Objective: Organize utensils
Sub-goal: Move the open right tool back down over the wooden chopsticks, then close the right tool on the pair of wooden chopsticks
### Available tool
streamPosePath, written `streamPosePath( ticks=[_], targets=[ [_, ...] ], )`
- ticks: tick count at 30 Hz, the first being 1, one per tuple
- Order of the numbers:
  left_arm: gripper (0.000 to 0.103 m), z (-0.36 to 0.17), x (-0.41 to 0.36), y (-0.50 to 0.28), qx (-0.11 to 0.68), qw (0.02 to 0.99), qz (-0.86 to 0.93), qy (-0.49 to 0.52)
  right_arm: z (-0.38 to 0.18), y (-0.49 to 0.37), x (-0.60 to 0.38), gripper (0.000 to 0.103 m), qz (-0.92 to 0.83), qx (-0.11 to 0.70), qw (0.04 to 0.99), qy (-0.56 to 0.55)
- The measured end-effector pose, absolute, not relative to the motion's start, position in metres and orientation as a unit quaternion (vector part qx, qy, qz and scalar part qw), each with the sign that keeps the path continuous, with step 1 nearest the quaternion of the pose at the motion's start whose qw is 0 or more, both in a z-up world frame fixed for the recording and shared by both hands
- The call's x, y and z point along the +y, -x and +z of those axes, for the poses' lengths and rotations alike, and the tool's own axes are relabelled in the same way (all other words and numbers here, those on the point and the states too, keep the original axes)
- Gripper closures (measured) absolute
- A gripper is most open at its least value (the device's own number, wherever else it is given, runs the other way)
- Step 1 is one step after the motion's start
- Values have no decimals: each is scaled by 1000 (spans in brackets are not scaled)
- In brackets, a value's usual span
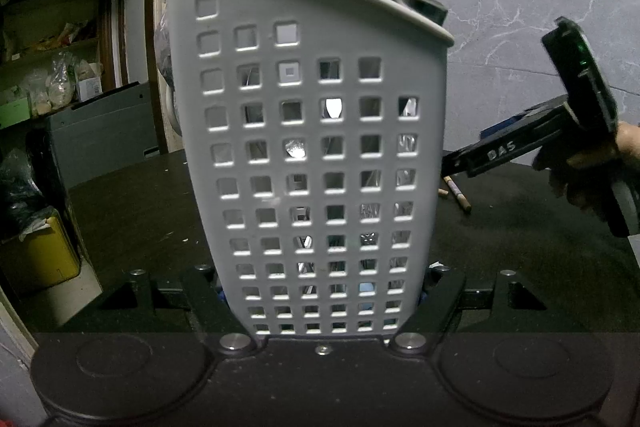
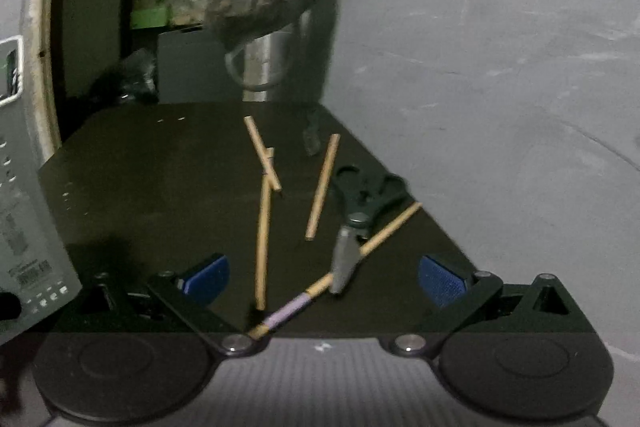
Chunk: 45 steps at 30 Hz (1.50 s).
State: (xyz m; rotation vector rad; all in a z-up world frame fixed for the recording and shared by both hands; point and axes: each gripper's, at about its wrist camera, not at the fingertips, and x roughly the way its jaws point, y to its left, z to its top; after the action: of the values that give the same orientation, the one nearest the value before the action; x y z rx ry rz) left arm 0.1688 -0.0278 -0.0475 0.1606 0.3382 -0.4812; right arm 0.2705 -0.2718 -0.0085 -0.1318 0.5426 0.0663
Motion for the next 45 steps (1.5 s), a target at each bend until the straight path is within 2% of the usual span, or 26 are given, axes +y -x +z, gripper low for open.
streamPosePath(
  ticks=[12, 19, 22, 23, 25, 28, 30, 32, 39, 40, 41, 42, 45],
  targets=[
    [28, -47, -28, -169, 167, 954, -237, -79, -23, -306, -229, 0, 112, 286, 942, 136],
    [27, -48, -28, -169, 169, 954, -234, -80, -25, -342, -223, 1, 135, 292, 938, 126],
    [27, -47, -30, -168, 168, 955, -231, -83, -28, -357, -231, 21, 140, 314, 936, 75],
    [27, -47, -30, -168, 168, 955, -231, -82, -27, -359, -233, 33, 142, 315, 936, 63],
    [27, -47, -30, -168, 168, 955, -231, -82, -27, -359, -236, 42, 138, 312, 938, 59],
    [28, -47, -30, -168, 168, 955, -231, -82, -27, -359, -240, 59, 146, 315, 937, 48],
    [28, -47, -31, -168, 168, 955, -232, -81, -26, -358, -242, 80, 144, 318, 936, 39],
    [28, -48, -32, -168, 168, 954, -233, -81, -25, -356, -241, 89, 145, 320, 935, 42],
    [28, -48, -30, -169, 169, 954, -234, -79, -22, -346, -225, 89, 151, 323, 932, 72],
    [28, -48, -30, -169, 169, 954, -234, -79, -21, -347, -223, 83, 150, 320, 933, 73],
    [28, -48, -30, -169, 169, 954, -234, -79, -20, -350, -223, 65, 149, 315, 935, 69],
    [28, -48, -30, -169, 169, 954, -234, -79, -18, -352, -224, 53, 144, 310, 938, 63],
    [28, -48, -30, -169, 169, 954, -234, -80, -10, -366, -229, 53, 133, 297, 945, 39]
  ],
)
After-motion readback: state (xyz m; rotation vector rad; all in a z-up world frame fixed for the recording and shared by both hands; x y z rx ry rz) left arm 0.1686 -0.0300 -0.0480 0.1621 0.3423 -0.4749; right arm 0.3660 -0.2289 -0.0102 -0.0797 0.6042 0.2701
